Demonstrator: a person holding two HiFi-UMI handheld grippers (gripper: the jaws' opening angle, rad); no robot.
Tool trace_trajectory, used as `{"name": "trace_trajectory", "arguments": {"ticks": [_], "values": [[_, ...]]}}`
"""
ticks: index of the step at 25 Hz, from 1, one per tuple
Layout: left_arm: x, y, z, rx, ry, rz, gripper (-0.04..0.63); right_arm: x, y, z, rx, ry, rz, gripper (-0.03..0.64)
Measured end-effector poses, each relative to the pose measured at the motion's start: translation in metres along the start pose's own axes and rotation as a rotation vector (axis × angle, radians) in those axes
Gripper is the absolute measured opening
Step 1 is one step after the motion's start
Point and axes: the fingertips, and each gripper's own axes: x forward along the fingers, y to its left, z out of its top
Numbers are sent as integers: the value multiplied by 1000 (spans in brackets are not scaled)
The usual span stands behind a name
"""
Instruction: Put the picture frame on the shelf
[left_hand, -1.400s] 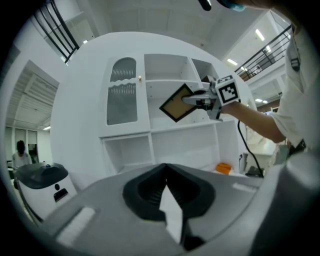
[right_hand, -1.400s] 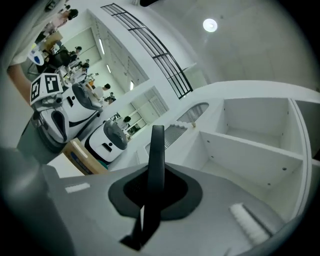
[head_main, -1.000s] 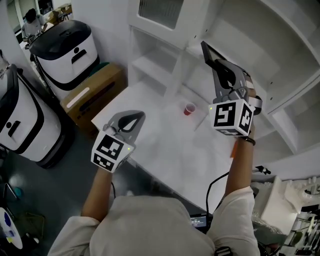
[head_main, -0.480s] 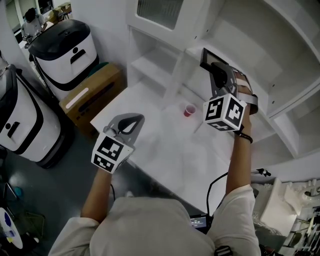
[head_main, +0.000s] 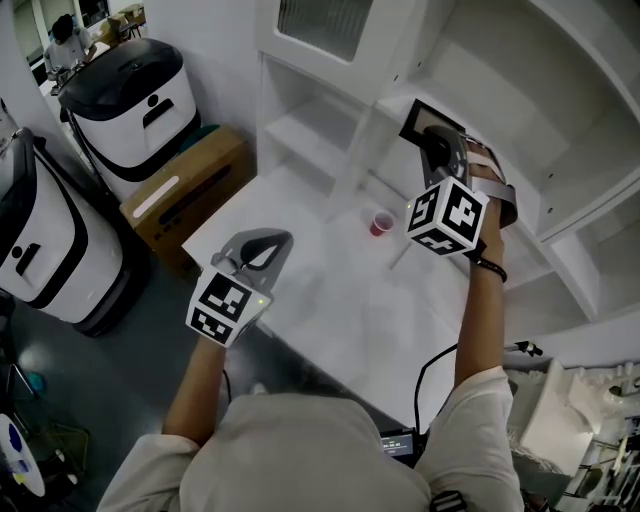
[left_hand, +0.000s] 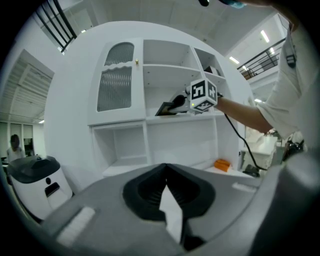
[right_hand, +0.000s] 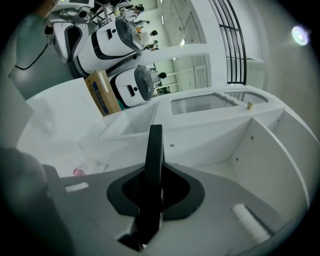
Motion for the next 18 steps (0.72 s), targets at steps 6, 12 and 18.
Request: {"name": "trace_trajectory", "arguments": {"ticks": [6, 12, 18], "values": [[3, 3, -3, -8, 2, 0, -2, 9, 4, -1, 13, 1, 42, 61], [8, 6, -6, -12, 5, 5, -2, 20, 15, -5, 3, 14, 105, 101], [10, 9, -10, -18, 14, 5, -2, 27, 18, -9, 14, 20, 132, 123]]}}
